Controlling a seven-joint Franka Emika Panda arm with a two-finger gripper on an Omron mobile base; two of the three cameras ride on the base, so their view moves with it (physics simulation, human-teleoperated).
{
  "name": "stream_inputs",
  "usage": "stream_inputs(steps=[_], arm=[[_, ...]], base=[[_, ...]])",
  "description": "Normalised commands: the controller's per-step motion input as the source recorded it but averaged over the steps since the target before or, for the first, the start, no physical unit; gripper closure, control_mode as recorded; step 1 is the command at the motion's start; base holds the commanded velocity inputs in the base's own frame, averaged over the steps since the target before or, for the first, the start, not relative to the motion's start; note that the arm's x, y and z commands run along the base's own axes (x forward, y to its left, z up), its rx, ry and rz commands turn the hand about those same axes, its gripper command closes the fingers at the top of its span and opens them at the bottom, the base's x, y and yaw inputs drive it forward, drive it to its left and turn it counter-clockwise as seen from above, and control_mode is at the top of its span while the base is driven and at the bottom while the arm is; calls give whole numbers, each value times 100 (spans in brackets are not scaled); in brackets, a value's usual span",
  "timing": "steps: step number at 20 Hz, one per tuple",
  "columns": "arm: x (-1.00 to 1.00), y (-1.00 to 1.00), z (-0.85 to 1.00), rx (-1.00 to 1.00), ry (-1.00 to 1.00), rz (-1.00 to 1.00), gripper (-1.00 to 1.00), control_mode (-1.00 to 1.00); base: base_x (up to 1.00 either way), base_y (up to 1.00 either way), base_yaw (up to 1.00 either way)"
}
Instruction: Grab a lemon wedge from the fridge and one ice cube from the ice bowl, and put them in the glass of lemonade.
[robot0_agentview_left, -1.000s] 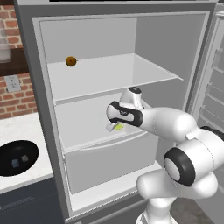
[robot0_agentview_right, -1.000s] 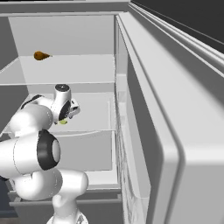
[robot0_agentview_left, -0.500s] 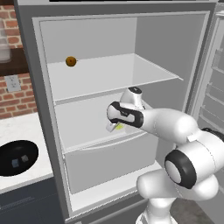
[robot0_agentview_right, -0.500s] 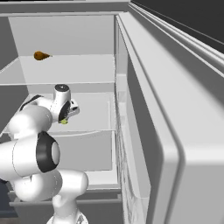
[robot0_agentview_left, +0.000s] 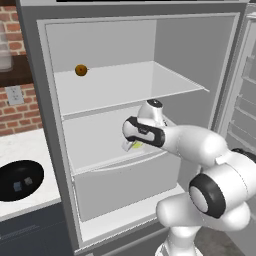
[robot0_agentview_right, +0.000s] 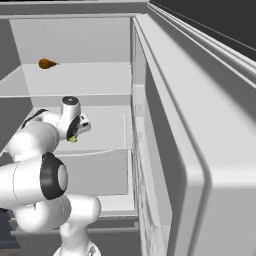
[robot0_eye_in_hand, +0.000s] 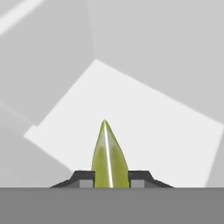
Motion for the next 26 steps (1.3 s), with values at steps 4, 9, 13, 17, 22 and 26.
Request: stream_inputs(steps=[4, 9, 13, 17, 22, 26], arm=[[-44, -25, 1, 0, 0, -12, 100, -100], [-64, -34, 15, 0, 0, -17, 100, -100], [-64, -34, 35, 0, 0, -17, 100, -100], [-65, -47, 44, 0, 0, -17, 100, -100], [-76, -62, 45, 1, 0, -16, 100, -100], [-76, -46, 60, 1, 0, -15, 100, -100]], base=[[0, 0, 0], [0, 0, 0], [0, 0, 0], [0, 0, 0], [0, 0, 0], [0, 0, 0]])
